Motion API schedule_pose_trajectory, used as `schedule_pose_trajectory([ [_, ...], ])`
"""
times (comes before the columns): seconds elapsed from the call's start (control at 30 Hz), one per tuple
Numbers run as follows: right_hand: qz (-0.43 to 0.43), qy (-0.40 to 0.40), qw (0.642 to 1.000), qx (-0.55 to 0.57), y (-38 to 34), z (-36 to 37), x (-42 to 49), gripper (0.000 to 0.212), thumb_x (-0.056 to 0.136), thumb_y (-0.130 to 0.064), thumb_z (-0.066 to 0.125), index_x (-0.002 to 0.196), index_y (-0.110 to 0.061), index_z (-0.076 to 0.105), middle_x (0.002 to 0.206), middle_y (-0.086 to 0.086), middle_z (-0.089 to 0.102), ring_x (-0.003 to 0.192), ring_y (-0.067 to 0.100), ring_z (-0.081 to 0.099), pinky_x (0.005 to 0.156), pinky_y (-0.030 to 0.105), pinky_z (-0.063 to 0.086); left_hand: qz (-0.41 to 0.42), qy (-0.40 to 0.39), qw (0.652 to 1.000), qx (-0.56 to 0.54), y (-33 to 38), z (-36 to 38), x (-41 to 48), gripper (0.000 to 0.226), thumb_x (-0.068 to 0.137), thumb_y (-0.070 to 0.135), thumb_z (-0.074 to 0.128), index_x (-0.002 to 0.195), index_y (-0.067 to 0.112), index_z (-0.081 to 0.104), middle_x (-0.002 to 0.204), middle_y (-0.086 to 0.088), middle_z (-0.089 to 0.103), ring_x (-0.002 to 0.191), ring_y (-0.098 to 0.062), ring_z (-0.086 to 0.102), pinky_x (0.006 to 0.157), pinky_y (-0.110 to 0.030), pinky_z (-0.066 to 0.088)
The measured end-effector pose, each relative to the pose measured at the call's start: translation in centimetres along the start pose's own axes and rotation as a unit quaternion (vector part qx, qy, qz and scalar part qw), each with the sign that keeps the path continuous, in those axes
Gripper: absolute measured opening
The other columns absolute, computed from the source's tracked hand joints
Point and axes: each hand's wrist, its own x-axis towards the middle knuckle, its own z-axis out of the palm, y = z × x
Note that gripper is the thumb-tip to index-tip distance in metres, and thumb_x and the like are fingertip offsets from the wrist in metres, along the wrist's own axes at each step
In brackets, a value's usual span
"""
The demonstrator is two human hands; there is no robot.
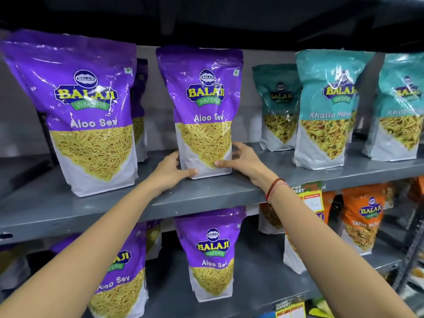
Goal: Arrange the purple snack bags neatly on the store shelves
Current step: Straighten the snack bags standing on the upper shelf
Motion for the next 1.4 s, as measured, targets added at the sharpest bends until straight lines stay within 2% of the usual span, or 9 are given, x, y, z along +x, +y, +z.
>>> schedule_pose_trajectory([
  [0.17, -0.043, 0.047, 0.998, 0.014, -0.3, -0.7, -1.2, 0.066, 0.057, -0.019, 0.090, 0.113, -0.022, 0.056, 0.112, 0.007, 0.069, 0.103, 0.018, 0.065, 0.090, 0.031, 0.053, 0.023, 0.014, 0.999, -0.044, 0.4, 0.7, -0.4, 0.055, 0.075, 0.019, 0.074, 0.124, 0.019, 0.049, 0.121, 0.004, 0.058, 0.115, -0.017, 0.055, 0.099, -0.032, 0.042],
  [0.33, -0.045, 0.064, 0.997, 0.015, 0.4, -3.3, -2.4, 0.072, 0.057, -0.020, 0.090, 0.120, -0.016, 0.055, 0.113, 0.009, 0.069, 0.104, 0.021, 0.066, 0.092, 0.036, 0.054, 0.052, -0.002, 0.998, -0.032, 2.1, 2.7, -0.7, 0.051, 0.076, 0.017, 0.074, 0.120, 0.020, 0.049, 0.118, 0.005, 0.058, 0.111, -0.015, 0.057, 0.097, -0.029, 0.042],
  [0.53, -0.014, 0.036, 0.999, -0.019, 1.1, -4.8, -2.6, 0.088, 0.047, -0.035, 0.090, 0.123, -0.013, 0.052, 0.116, 0.010, 0.066, 0.108, 0.023, 0.064, 0.096, 0.040, 0.052, 0.040, -0.045, 0.997, 0.053, 2.4, 3.2, -1.0, 0.096, 0.056, 0.064, 0.066, 0.136, 0.021, 0.038, 0.131, -0.007, 0.057, 0.114, -0.026, 0.058, 0.102, -0.046, 0.044],
  [0.63, -0.014, 0.011, 1.000, -0.019, 1.1, -4.9, -2.5, 0.075, 0.057, -0.025, 0.089, 0.121, -0.018, 0.051, 0.119, 0.010, 0.064, 0.107, 0.023, 0.064, 0.095, 0.037, 0.052, 0.044, -0.056, 0.996, 0.051, 2.4, 2.9, -1.4, 0.082, 0.069, 0.045, 0.074, 0.138, 0.021, 0.038, 0.137, -0.003, 0.053, 0.121, -0.019, 0.053, 0.105, -0.032, 0.039],
  [0.7, -0.016, -0.010, 0.999, -0.035, 1.0, -4.8, -2.5, 0.087, 0.050, -0.035, 0.091, 0.125, -0.021, 0.049, 0.122, 0.007, 0.064, 0.108, 0.021, 0.064, 0.095, 0.037, 0.052, 0.035, -0.071, 0.995, 0.066, 1.9, 2.4, -1.5, 0.069, 0.075, 0.030, 0.073, 0.135, 0.019, 0.041, 0.136, -0.003, 0.053, 0.124, -0.017, 0.051, 0.101, -0.023, 0.036],
  [0.8, -0.019, -0.026, 0.998, -0.058, 0.9, -4.2, -2.3, 0.101, 0.042, -0.050, 0.089, 0.131, -0.025, 0.047, 0.124, 0.003, 0.063, 0.114, 0.017, 0.061, 0.099, 0.038, 0.051, 0.028, -0.071, 0.993, 0.086, 1.3, 1.6, -1.5, 0.061, 0.076, 0.032, 0.071, 0.130, 0.017, 0.048, 0.137, -0.006, 0.054, 0.127, -0.018, 0.049, 0.101, -0.024, 0.035],
  [0.97, -0.030, -0.022, 0.997, -0.063, 0.9, -3.5, -2.1, 0.091, 0.055, -0.039, 0.089, 0.133, -0.024, 0.044, 0.124, 0.004, 0.062, 0.113, 0.018, 0.061, 0.100, 0.039, 0.050, 0.025, -0.075, 0.992, 0.096, 0.9, 1.2, -1.7, 0.050, 0.080, 0.034, 0.068, 0.127, 0.022, 0.053, 0.132, 0.001, 0.058, 0.124, -0.013, 0.051, 0.096, -0.023, 0.033],
  [1.17, -0.042, -0.009, 0.997, -0.063, 0.7, -3.8, -2.7, 0.079, 0.064, -0.024, 0.087, 0.131, -0.020, 0.044, 0.109, -0.004, 0.060, 0.094, 0.010, 0.062, 0.073, 0.015, 0.051, 0.020, -0.084, 0.992, 0.089, 0.6, 1.0, -1.7, 0.046, 0.073, 0.049, 0.068, 0.116, 0.038, 0.055, 0.126, 0.006, 0.063, 0.122, -0.009, 0.053, 0.110, -0.036, 0.034],
  [1.4, -0.036, -0.021, 0.998, -0.040, 0.7, -4.0, -2.7, 0.079, 0.063, -0.021, 0.087, 0.130, -0.020, 0.045, 0.116, 0.003, 0.062, 0.100, 0.018, 0.064, 0.075, 0.019, 0.052, 0.014, -0.068, 0.994, 0.086, 0.9, 1.0, -1.9, 0.042, 0.076, 0.037, 0.071, 0.117, 0.031, 0.060, 0.118, 0.003, 0.068, 0.113, -0.009, 0.059, 0.103, -0.031, 0.039],
])
